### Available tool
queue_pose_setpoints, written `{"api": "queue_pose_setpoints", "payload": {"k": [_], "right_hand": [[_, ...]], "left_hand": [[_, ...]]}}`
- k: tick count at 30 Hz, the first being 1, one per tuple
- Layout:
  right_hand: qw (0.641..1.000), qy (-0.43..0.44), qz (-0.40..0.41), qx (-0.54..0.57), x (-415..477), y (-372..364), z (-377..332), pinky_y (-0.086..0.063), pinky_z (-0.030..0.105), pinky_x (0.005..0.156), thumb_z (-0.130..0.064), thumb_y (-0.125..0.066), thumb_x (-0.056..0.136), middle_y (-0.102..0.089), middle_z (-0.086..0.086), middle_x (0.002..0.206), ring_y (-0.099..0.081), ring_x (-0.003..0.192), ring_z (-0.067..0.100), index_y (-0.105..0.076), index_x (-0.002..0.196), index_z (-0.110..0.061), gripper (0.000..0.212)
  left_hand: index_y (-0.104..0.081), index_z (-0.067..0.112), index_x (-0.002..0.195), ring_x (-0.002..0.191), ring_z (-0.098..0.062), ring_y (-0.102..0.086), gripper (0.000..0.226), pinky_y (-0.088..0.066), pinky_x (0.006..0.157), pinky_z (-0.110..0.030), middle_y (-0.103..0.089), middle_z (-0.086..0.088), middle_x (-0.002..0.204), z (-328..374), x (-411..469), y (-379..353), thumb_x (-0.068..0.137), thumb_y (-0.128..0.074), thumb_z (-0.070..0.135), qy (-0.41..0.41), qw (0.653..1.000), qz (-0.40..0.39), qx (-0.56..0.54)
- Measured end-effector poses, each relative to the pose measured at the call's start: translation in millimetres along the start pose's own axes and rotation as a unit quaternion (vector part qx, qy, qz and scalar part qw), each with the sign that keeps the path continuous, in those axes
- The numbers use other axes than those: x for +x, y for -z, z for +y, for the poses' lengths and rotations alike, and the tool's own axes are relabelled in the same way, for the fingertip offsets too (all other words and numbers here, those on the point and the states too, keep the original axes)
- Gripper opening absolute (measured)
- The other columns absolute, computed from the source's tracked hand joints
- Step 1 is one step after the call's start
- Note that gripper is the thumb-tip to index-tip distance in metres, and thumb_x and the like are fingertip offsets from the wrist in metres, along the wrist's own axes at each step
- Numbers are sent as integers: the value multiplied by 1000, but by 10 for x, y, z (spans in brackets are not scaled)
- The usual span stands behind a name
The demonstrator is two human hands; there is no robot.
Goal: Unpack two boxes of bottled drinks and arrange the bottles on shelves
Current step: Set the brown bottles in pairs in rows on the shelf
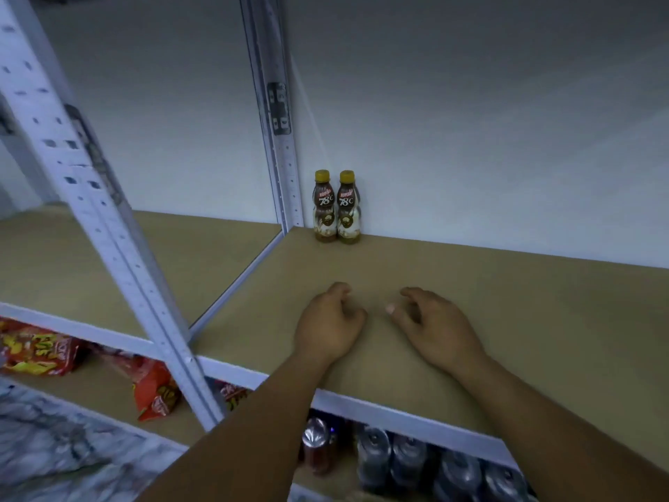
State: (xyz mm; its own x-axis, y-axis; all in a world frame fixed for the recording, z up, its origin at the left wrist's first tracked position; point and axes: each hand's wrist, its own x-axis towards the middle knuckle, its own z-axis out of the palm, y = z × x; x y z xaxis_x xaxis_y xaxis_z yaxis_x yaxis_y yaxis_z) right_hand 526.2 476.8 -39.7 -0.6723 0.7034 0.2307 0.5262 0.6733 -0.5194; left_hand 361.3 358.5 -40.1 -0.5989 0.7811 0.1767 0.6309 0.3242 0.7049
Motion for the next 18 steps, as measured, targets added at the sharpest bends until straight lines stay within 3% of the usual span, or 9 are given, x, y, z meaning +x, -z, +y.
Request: {"api": "queue_pose_setpoints", "payload": {"k": [4,6,9,11,14,18], "right_hand": [[998,5,35,-43,-840,165,15,-50,36,94,-60,-58,95,-69,9,123,-64,111,30,-66,128,-15,56],[997,-2,63,-45,-1267,227,37,-49,38,95,-56,-57,96,-69,9,123,-62,113,31,-68,124,-14,52],[989,41,90,-106,-1918,219,123,-44,46,107,-59,-46,99,-64,13,132,-57,124,34,-66,126,-8,61],[986,53,75,-141,-2333,145,215,-38,54,114,-57,-45,100,-52,15,148,-45,140,36,-62,134,-8,63],[992,-25,12,-127,-2945,10,370,-36,53,117,-58,-47,102,-44,14,156,-35,148,35,-58,141,-13,61],[989,-97,-65,-87,-3571,-123,583,-47,45,104,-60,-46,100,-50,9,149,-51,131,32,-51,148,-16,65]], "left_hand": [[-65,19,128,108,-23,-67,40,-51,93,-34,-74,-2,116,235,-792,-64,98,-62,46,-54,998,14,17],[-63,13,132,113,-29,-63,47,-47,98,-37,-71,-8,122,297,-1220,-128,104,-51,48,-126,991,8,42],[-51,8,144,125,-34,-54,57,-45,105,-45,-61,-15,136,266,-1789,-234,104,-48,48,-206,975,8,81],[-36,8,155,124,-33,-52,66,-46,99,-45,-57,-16,136,209,-2118,-300,104,-52,46,-224,969,-10,99],[-21,12,162,109,-32,-56,78,-44,81,-38,-60,-13,125,101,-2567,-402,101,-59,41,-204,971,-42,119],[-17,24,162,81,-25,-57,76,-36,60,-30,-54,-3,95,-132,-3066,-584,101,-59,40,-109,985,-88,97]]}}
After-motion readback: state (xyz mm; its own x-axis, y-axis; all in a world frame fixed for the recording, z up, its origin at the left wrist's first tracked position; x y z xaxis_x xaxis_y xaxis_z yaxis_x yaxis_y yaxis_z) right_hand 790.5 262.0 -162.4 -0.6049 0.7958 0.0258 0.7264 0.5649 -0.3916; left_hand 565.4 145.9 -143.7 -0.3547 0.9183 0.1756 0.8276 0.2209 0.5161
